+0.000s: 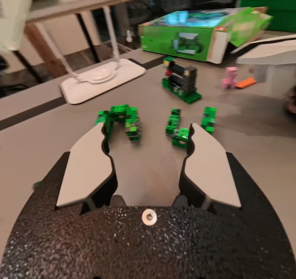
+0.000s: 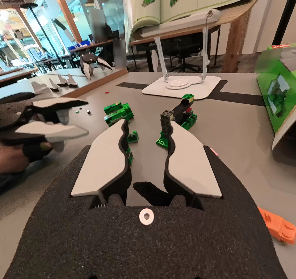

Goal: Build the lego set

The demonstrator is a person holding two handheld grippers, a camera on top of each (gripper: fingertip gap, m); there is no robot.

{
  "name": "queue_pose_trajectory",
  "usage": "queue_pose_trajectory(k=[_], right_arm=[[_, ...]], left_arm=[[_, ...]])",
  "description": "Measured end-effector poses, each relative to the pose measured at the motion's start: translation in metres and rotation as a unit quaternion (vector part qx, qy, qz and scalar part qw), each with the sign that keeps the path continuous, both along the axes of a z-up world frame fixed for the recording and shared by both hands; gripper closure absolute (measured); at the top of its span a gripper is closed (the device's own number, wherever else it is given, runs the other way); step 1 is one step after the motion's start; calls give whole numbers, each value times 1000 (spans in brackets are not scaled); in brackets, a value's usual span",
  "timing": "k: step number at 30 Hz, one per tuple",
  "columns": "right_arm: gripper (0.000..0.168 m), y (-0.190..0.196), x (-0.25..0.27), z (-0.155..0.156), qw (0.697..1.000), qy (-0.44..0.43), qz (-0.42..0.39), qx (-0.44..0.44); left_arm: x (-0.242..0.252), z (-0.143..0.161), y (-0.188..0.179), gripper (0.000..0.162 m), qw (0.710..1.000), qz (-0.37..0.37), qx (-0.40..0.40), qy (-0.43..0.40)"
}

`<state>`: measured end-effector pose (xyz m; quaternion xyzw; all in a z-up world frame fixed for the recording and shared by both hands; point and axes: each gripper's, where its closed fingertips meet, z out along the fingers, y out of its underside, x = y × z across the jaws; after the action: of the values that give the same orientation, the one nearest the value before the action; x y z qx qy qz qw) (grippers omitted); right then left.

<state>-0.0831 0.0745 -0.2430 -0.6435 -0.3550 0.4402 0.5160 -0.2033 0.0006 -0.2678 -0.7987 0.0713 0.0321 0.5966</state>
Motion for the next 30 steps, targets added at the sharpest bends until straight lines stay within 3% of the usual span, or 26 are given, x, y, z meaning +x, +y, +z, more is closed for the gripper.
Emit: queue_pose_trajectory(k=[2, 6, 8, 11, 12, 19, 24, 30], right_arm=[[124, 3, 1, 7, 999, 33, -3, 1], [127, 4, 2, 12, 998, 63, -4, 0], [127, 3, 2, 12, 998, 61, -9, 9], [129, 1, 1, 13, 998, 57, -11, 22], [130, 1, 0, 13, 998, 56, -10, 24], [131, 1, 1, 14, 998, 65, -6, 20], [130, 1, 2, 16, 997, 71, -4, 19], [130, 0, 5, 20, 996, 73, -19, 53]], left_arm=[[20, -3, 1, 66, 998, -48, -23, -17], [48, -11, -2, 92, 991, -107, -68, -30], [56, -18, -2, 88, 988, -115, -92, -42], [66, -31, -2, 61, 982, -123, -136, -47], [70, -34, -2, 59, 980, -127, -145, -42], [88, -37, -5, 70, 970, -160, -166, -77], [110, -23, -14, 89, 944, -236, -153, -173], [43, 17, -9, 84, 993, -95, -5, -72]])
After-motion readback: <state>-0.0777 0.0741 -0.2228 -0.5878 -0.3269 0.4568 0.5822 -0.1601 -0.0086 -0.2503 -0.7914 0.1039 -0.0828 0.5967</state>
